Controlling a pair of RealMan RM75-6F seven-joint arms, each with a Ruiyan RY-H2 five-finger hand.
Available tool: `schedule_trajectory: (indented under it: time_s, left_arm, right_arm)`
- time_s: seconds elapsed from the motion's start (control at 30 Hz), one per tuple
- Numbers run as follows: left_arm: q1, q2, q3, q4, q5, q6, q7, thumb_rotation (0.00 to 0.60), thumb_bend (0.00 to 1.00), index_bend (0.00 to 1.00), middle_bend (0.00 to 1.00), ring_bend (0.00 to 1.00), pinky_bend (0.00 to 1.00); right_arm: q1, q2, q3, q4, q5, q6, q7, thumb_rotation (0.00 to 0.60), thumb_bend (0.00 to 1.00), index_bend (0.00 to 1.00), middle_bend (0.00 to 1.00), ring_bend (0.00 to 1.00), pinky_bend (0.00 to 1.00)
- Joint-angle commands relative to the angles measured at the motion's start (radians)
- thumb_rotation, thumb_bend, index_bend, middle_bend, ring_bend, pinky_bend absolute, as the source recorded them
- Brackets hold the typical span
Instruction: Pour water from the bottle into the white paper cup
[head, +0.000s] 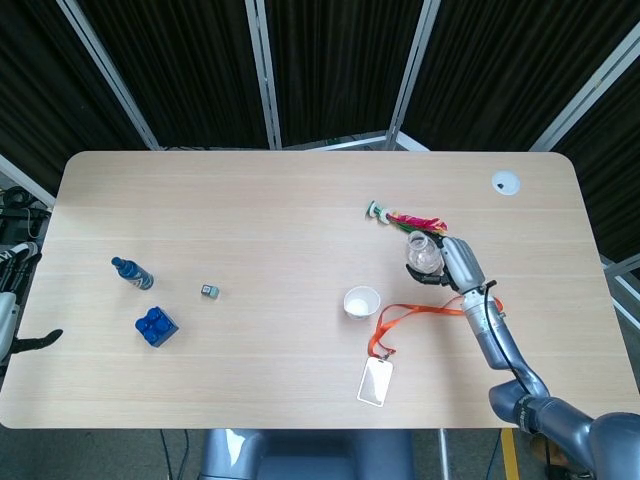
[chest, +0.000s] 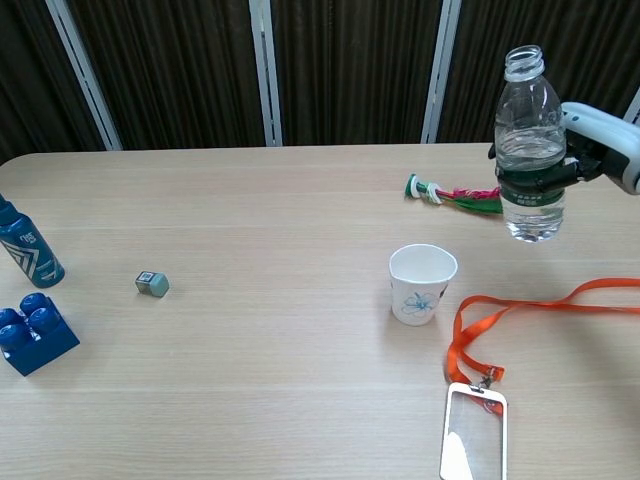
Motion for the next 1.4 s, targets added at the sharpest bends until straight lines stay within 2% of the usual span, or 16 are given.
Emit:
schedule_trajectory:
  time_s: [0.03,0.23,0.5,0.67,1.03,1.4]
  left_arm:
    - [0.001,0.006,0.001,0.0,0.006,-0.003,-0.012,0.6,0.04,0.0,0.0,0.0,0.0]
    - [0.002,0.014,0.003,-0.001,0.019,-0.005,-0.032,0.6,0.04,0.0,0.0,0.0,0.0]
    - [0.0,0.016,0.005,-0.004,0.025,-0.009,-0.036,0.6,0.04,0.0,0.0,0.0,0.0]
    - [-0.004,0.011,0.004,0.0,0.014,-0.015,-0.025,0.6,0.04,0.0,0.0,0.0,0.0]
    - [-0.008,0.006,-0.002,0.005,-0.009,-0.02,-0.015,0.6,0.04,0.0,0.0,0.0,0.0]
    - [-0.01,0.006,-0.001,0.005,-0.009,-0.023,-0.016,0.6,0.04,0.0,0.0,0.0,0.0]
  right_arm:
    - [-0.036,0.076,-0.025,-0.108,-0.011,0.051,-0.222,0.6,0.64,0.42,0.53,0.48,0.46]
    - [-0.053,0.111,-0.051,-0.186,-0.007,0.043,-0.418,0.6,0.69,0.42,0.53,0.48,0.46]
    - [-0.038,0.12,-0.065,-0.278,0.01,-0.001,-0.647,0.6,0.7,0.42,0.54,0.49,0.46]
    - [-0.013,0.092,-0.068,-0.257,0.013,-0.037,-0.732,0.6,0.71,0.42,0.56,0.51,0.47]
    - [0.017,0.024,-0.075,-0.151,0.015,-0.069,-0.823,0.6,0.73,0.43,0.56,0.52,0.47]
    - [0.018,0.011,-0.078,-0.113,0.012,-0.06,-0.867,0.6,0.74,0.44,0.57,0.53,0.47]
